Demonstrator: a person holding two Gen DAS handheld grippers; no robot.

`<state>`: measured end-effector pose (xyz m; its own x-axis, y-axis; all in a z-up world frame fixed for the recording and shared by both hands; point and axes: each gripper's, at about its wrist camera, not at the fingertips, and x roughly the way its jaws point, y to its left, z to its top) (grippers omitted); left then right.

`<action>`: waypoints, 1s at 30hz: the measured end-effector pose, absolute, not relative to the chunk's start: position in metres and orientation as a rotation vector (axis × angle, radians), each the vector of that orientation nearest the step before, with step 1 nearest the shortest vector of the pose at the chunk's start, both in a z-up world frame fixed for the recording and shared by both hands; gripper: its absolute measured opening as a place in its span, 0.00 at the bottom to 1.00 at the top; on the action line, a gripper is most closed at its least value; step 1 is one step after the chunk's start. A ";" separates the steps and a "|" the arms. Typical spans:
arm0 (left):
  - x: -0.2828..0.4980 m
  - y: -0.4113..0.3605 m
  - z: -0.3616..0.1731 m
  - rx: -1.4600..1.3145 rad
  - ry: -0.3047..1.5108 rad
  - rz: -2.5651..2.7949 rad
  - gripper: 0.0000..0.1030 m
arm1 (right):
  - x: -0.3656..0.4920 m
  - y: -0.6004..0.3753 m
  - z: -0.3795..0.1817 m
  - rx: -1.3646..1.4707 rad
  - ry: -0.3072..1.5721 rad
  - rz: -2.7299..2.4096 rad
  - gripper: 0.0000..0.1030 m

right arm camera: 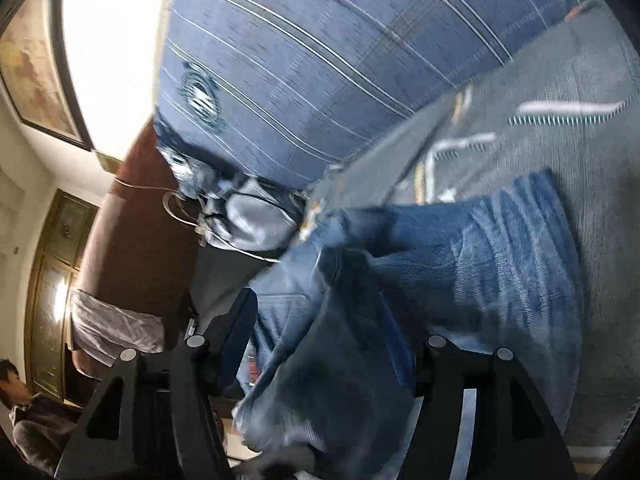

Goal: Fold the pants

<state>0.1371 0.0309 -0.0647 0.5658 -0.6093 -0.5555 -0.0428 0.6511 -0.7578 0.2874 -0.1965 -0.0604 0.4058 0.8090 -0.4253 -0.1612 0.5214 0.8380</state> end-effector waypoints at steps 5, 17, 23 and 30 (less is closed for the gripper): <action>0.137 0.048 -0.063 -0.839 0.910 -0.317 0.59 | 0.270 -0.213 -0.031 0.749 0.877 0.686 0.61; 0.122 0.077 -0.035 -0.767 0.762 -0.211 0.59 | 0.257 -0.196 -0.061 0.483 1.020 0.539 0.42; 0.096 0.144 -0.061 -1.007 0.711 -0.138 0.75 | 0.215 -0.176 -0.027 0.457 0.906 0.666 0.61; 0.100 0.198 -0.114 -1.268 0.746 -0.075 0.74 | 0.202 -0.144 -0.047 0.424 0.968 0.662 0.63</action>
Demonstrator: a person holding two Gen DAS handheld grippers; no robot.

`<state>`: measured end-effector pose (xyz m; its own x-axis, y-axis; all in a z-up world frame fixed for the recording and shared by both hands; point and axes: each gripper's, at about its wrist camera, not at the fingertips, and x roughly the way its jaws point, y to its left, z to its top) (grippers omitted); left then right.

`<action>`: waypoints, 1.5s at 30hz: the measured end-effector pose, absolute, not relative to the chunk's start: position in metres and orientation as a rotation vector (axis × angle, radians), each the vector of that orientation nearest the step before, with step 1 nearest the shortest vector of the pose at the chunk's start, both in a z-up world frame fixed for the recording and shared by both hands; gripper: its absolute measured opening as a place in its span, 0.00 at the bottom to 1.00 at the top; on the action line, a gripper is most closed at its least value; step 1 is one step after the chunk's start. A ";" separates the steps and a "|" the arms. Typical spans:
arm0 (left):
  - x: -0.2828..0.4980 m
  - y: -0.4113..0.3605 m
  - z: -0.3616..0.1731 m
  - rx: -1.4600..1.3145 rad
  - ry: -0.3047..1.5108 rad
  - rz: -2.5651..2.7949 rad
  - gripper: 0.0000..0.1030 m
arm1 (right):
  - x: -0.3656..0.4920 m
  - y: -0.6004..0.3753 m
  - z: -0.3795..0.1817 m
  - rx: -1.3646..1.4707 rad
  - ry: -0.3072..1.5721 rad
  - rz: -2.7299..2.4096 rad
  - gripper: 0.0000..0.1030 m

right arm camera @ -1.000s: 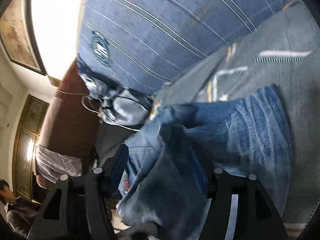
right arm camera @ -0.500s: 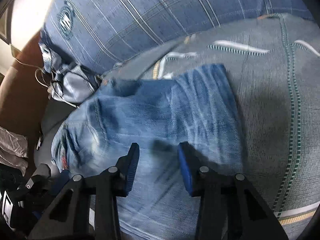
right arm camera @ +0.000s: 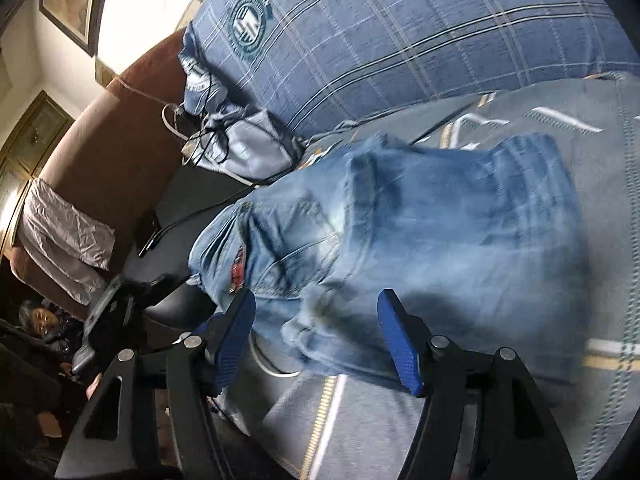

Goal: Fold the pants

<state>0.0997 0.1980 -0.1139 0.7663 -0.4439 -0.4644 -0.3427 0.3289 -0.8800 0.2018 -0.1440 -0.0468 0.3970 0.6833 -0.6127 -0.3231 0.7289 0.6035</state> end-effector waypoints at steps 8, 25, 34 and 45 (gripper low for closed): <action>0.131 0.211 -0.144 -1.394 0.842 -0.007 0.74 | 0.198 -0.130 -0.048 0.409 0.984 0.670 0.63; 0.137 0.165 -0.073 -0.884 0.698 0.066 0.20 | 0.219 -0.099 -0.012 0.391 0.988 0.807 0.65; 0.119 0.060 -0.026 -0.184 0.560 -0.033 0.20 | 0.277 -0.067 0.021 0.309 1.131 0.982 0.71; 0.078 -0.051 -0.036 0.438 0.402 -0.224 0.20 | 0.266 -0.120 0.049 0.195 1.070 0.961 0.73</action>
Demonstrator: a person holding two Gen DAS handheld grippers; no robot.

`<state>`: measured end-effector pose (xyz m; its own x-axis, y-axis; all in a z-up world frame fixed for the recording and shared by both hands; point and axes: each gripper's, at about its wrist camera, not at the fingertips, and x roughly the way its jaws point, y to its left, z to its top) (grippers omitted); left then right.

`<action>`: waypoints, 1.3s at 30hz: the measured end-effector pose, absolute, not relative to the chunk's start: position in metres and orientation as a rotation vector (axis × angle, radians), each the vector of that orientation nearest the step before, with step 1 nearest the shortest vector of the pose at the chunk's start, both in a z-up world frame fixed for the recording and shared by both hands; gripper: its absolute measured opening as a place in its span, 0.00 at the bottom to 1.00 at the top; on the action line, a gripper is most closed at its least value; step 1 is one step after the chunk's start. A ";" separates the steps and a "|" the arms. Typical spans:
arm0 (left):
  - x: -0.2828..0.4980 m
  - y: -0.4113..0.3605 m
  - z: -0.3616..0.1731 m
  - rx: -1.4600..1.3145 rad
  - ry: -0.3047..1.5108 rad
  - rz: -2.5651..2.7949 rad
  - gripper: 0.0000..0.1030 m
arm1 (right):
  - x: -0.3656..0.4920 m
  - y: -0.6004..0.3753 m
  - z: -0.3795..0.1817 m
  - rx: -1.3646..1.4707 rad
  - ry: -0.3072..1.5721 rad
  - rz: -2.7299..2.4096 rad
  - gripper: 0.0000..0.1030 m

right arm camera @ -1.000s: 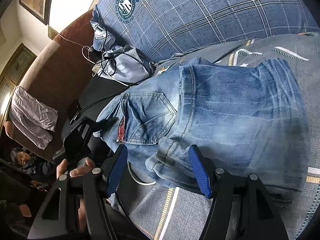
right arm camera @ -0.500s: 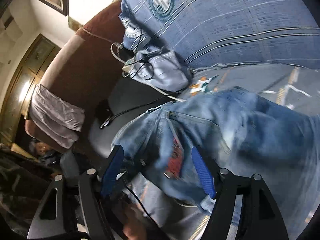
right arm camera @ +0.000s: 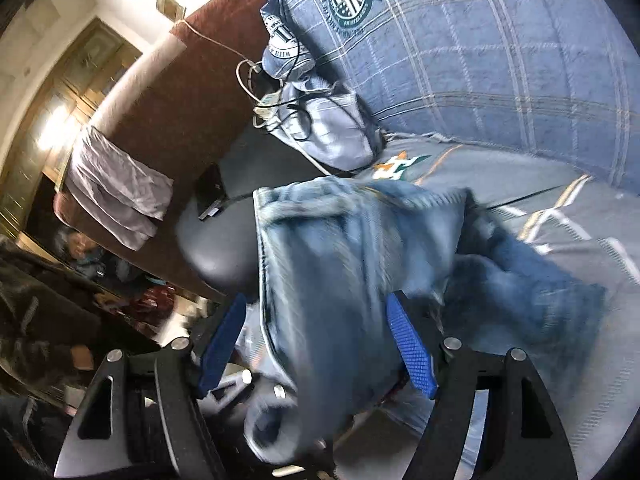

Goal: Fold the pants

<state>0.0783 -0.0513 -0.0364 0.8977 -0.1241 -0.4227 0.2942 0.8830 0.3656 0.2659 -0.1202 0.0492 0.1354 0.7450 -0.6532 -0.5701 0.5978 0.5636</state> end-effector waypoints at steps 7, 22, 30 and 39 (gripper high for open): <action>0.072 -0.068 -0.046 0.546 0.421 -0.270 0.20 | 0.249 -0.142 0.047 0.069 1.046 0.915 0.77; 0.074 -0.058 -0.011 0.457 0.426 -0.292 0.20 | 0.258 -0.155 0.046 0.015 1.049 0.800 0.13; 0.086 -0.109 -0.019 0.427 0.544 -0.406 0.41 | 0.283 -0.253 -0.011 0.496 1.058 0.726 0.13; 0.061 -0.111 -0.039 0.367 0.618 -0.557 0.73 | 0.275 -0.292 -0.077 0.634 1.060 0.490 0.55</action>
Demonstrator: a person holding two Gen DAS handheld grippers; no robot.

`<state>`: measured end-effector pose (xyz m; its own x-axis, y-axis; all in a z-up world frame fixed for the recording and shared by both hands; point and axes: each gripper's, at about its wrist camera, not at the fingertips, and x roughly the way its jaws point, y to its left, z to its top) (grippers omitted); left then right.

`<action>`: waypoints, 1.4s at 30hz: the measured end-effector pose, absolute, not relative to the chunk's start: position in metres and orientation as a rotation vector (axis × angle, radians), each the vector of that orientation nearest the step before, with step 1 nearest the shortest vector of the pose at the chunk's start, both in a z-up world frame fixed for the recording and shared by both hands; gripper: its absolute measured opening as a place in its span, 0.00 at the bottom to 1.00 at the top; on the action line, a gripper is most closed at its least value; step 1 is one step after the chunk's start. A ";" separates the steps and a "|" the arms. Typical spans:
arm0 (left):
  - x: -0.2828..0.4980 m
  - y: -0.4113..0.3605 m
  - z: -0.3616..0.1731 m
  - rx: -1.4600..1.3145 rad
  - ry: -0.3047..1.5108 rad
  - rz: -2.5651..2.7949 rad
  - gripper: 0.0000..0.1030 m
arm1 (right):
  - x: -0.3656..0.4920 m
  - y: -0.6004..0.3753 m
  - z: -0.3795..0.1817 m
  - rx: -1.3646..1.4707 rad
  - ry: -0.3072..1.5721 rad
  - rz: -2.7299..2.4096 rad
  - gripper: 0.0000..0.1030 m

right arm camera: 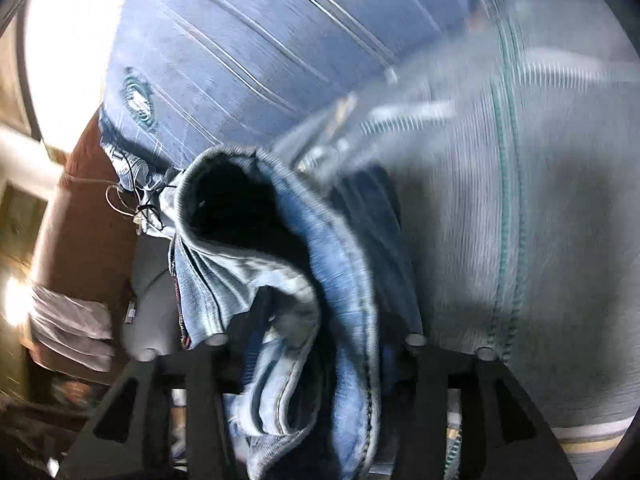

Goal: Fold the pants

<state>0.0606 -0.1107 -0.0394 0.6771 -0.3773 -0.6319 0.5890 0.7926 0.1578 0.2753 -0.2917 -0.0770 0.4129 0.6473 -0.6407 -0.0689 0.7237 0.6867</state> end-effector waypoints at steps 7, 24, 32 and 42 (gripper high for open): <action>0.066 -0.050 -0.008 0.028 0.671 -0.535 0.83 | 0.241 -0.320 -0.060 0.671 0.947 0.400 0.73; 0.215 0.020 -0.090 -0.737 1.076 -0.417 0.67 | 0.271 -0.292 -0.099 0.636 1.196 0.373 0.58; 0.227 0.018 -0.080 -0.776 1.092 -0.410 0.40 | 0.271 -0.289 -0.080 0.619 1.130 0.392 0.17; 0.270 -0.037 -0.030 -0.676 0.961 -0.519 0.40 | 0.281 -0.343 -0.026 0.607 0.857 0.340 0.17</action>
